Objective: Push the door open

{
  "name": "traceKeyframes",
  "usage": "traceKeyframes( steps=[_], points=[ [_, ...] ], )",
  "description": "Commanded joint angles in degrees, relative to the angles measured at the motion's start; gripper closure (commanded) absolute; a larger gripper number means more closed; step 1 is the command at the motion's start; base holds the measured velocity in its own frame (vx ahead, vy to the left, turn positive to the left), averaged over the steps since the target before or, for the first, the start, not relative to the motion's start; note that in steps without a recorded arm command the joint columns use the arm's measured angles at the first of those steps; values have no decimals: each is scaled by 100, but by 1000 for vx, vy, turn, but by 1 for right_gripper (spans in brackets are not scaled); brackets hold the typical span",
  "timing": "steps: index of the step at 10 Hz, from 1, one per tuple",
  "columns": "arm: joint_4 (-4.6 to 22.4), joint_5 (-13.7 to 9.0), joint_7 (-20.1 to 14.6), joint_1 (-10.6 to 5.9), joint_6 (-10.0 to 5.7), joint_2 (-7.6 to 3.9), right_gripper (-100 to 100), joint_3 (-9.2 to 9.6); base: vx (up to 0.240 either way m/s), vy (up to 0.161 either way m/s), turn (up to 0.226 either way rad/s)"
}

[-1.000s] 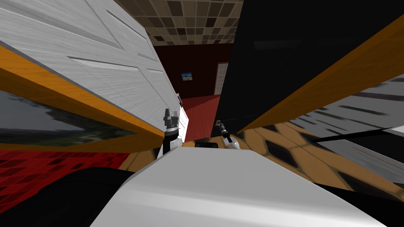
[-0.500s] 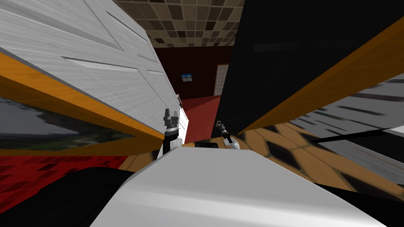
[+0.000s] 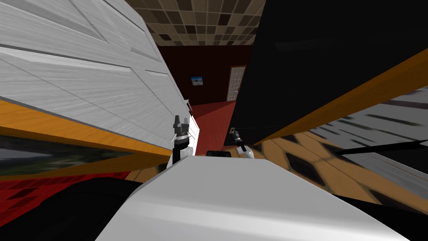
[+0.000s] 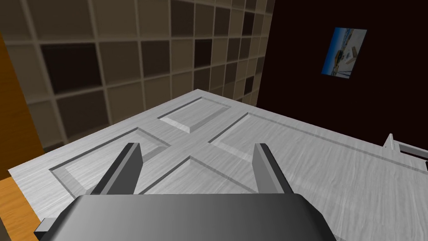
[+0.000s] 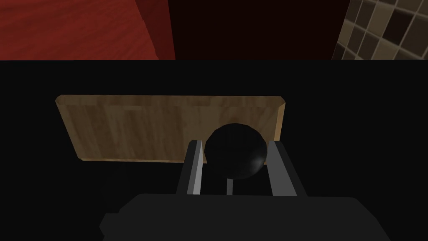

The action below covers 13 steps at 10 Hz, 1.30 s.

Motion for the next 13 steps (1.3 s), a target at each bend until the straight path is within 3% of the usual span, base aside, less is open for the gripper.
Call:
traceKeyframes(
  steps=[1,7,9,11,13],
  points=[
    [50,-82,73,-17,-32,-53,100,-128,183,78,-53],
    [67,-278,247,-9,-3,-57,100,-396,137,59,-40],
    [67,-278,247,-9,-3,-57,100,-396,93,33,-8],
    [77,-394,349,-5,14,-59,100,-554,156,69,-54],
    [77,-394,349,-5,14,-59,100,-554,99,60,-35]
  ],
)
